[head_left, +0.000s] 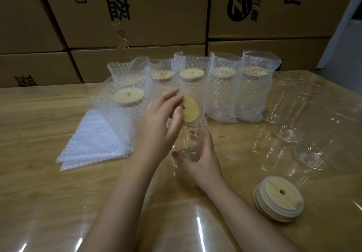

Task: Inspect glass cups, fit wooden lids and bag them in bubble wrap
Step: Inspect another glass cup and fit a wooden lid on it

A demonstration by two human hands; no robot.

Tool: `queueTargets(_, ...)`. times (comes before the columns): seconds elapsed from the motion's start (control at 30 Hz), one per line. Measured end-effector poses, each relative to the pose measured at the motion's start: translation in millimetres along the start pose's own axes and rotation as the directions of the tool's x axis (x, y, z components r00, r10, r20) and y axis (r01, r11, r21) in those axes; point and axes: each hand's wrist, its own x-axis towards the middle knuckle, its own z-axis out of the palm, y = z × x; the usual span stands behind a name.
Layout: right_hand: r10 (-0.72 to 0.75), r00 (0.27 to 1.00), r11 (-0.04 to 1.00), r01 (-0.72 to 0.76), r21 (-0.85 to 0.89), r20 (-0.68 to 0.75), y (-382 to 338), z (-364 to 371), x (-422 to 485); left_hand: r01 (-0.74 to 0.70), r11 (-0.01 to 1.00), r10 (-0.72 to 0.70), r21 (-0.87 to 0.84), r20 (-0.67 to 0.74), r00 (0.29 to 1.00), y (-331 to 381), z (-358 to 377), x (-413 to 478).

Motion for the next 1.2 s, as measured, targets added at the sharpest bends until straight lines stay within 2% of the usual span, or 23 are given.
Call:
queueTargets(0.1,-0.012,1.000,1.000,0.012,-0.010,-0.015,0,1,0,0.085,0.970,-0.091,-0.229,-0.017,0.996,-2,9,-4)
queueTargets(0.17,-0.018,1.000,1.000,0.018,-0.008,-0.022,0,1,0,0.179,0.891,-0.199,-0.418,-0.004,0.980,-1,14,-6)
queueTargets(0.23,-0.019,1.000,1.000,0.019,-0.008,-0.023,0,1,1,0.220,0.835,-0.256,-0.504,-0.002,0.967,0,19,-8)
queueTargets(0.33,-0.014,1.000,1.000,0.014,-0.016,-0.024,0,1,1,0.238,0.806,-0.281,-0.541,0.003,0.960,1,20,-8)
queueTargets(0.43,-0.003,1.000,1.000,0.003,-0.027,-0.018,0,1,1,0.287,0.792,-0.298,-0.539,0.069,0.952,2,18,-7)
queueTargets(0.57,0.016,1.000,1.000,-0.016,-0.021,0.005,-1,-1,2,0.305,0.830,-0.271,-0.468,0.141,0.952,-1,15,-10)
queueTargets(0.63,0.014,1.000,1.000,-0.013,-0.023,0.008,-1,-1,2,0.305,0.812,-0.271,-0.497,0.141,0.952,-3,16,-10)
queueTargets(0.8,0.010,1.000,1.000,-0.009,-0.030,0.007,-3,-1,1,0.388,0.554,-0.326,-0.737,0.237,0.915,-13,22,-9)
queueTargets(0.9,0.008,1.000,1.000,-0.008,-0.029,0.006,-3,-1,1,0.412,0.506,-0.313,-0.758,0.284,0.906,-17,19,-8)
queueTargets(0.97,0.009,1.000,1.000,-0.009,-0.025,0.007,-3,-1,1,0.424,0.522,-0.300,-0.740,0.306,0.904,-20,16,-8)
queueTargets(1.07,0.022,1.000,0.999,-0.022,-0.025,0.006,-4,0,1,0.426,0.609,-0.291,-0.669,0.311,0.905,-15,12,-7)
queueTargets(1.2,0.044,0.999,0.999,-0.044,-0.020,-0.004,-3,1,2,0.328,0.786,-0.266,-0.525,0.192,0.945,3,11,-4)
